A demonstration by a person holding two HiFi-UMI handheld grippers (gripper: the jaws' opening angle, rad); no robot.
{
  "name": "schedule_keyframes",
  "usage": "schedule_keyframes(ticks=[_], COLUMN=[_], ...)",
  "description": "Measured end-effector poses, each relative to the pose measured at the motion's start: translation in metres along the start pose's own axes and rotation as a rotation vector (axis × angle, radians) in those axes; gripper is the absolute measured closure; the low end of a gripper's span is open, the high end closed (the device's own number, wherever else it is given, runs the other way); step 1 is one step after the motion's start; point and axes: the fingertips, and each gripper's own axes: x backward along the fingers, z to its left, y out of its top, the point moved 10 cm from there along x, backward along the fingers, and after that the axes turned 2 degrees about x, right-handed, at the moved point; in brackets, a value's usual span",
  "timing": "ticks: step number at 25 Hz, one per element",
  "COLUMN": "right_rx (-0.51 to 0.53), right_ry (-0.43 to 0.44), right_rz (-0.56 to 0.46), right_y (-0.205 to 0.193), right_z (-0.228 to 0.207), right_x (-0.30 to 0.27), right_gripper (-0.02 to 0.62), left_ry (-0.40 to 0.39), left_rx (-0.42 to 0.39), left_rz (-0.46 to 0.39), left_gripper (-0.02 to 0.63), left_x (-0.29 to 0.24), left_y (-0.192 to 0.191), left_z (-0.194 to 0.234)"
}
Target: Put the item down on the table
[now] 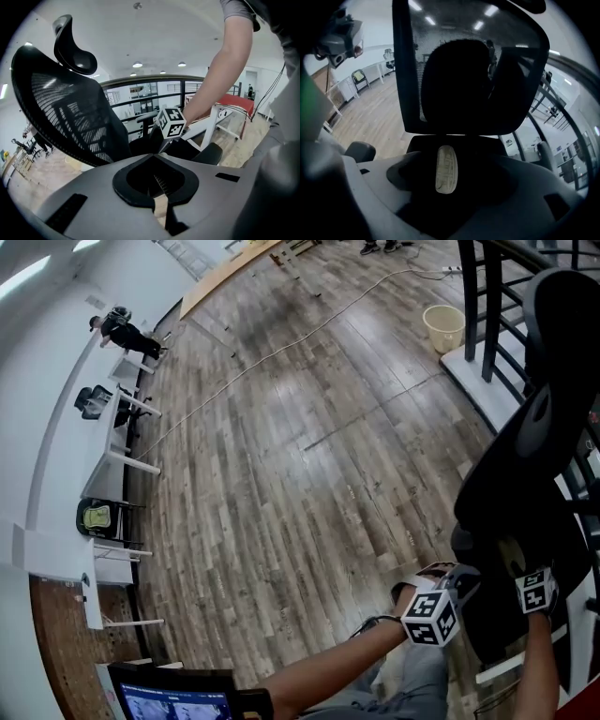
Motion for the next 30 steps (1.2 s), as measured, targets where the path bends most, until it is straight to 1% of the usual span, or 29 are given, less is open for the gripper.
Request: schedule_keyframes(ticks=[5,8,9,13,14,16,18,21,27,30], right_rx=[0.139,0.174,0.186,0.285,0.320,0.403,0.475,0.528,0.548,0.549], right_ry=[-0.115,-0.167,-0.182,-0.261,-0.282,-0.323,-0.366,-0.426,-0.443,-0.453], right_rz=[-0.048,-0.099,-0.114,-0.192,-0.210,-0.237,-0.275,-0.366,-0.558,-0.603], right_y=[0.021,0.033,0.036,0.063,0.072,0.088,0.101,0.119,0.155,0.167], right_z=[0.011,0.021,0.026,0.055,0.062,0.077,0.091,0.109,0.143,0.160], right_x=[0.066,0.104,0.118,0.181,0.195,0.219,0.239,0.266,0.314,0.334], right_gripper=[0.290,0.291,0.305,0.487,0.524,0.567,0.578,0.586,0.592,0.592], left_ry=[0.005,0.000,-0.001,0.000,0.003,0.011,0.021,0.042,0.101,0.115], left_rx=[-0.043,-0.062,-0.069,-0.100,-0.108,-0.120,-0.125,-0.126,-0.135,-0.141], left_rz=[-0.005,-0.017,-0.020,-0.035,-0.041,-0.052,-0.060,-0.076,-0.117,-0.134], left_gripper=[0.604,0.604,0.604,0.604,0.604,0.604,0.604,0.604,0.604,0.604], left_x=[0.017,0.031,0.037,0.068,0.076,0.091,0.104,0.124,0.170,0.191], left_y=[0.032,0.045,0.048,0.063,0.066,0.071,0.073,0.072,0.071,0.072], left_z=[-0.007,-0.018,-0.022,-0.041,-0.044,-0.048,-0.052,-0.054,-0.059,-0.065])
